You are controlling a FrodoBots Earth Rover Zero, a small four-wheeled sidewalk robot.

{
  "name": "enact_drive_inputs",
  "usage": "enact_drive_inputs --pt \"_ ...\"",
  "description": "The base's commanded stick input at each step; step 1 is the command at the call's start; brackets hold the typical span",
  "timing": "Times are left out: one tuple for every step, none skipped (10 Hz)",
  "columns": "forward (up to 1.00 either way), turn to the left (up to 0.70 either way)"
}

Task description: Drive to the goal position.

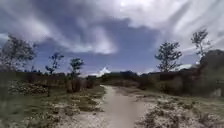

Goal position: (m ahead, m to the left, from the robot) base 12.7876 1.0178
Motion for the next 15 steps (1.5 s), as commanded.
enact_drive_inputs --pt "0.85 0.0" --pt "0.85 0.0" --pt "0.85 0.0" --pt "0.85 0.0" --pt "0.85 0.0" --pt "0.85 0.0" --pt "0.85 0.0" --pt "0.85 0.0" --pt "0.85 0.0" --pt "0.85 0.34" --pt "0.85 0.29" --pt "0.85 0.05" --pt "0.85 0.0" --pt "0.85 0.01" --pt "0.85 0.13"
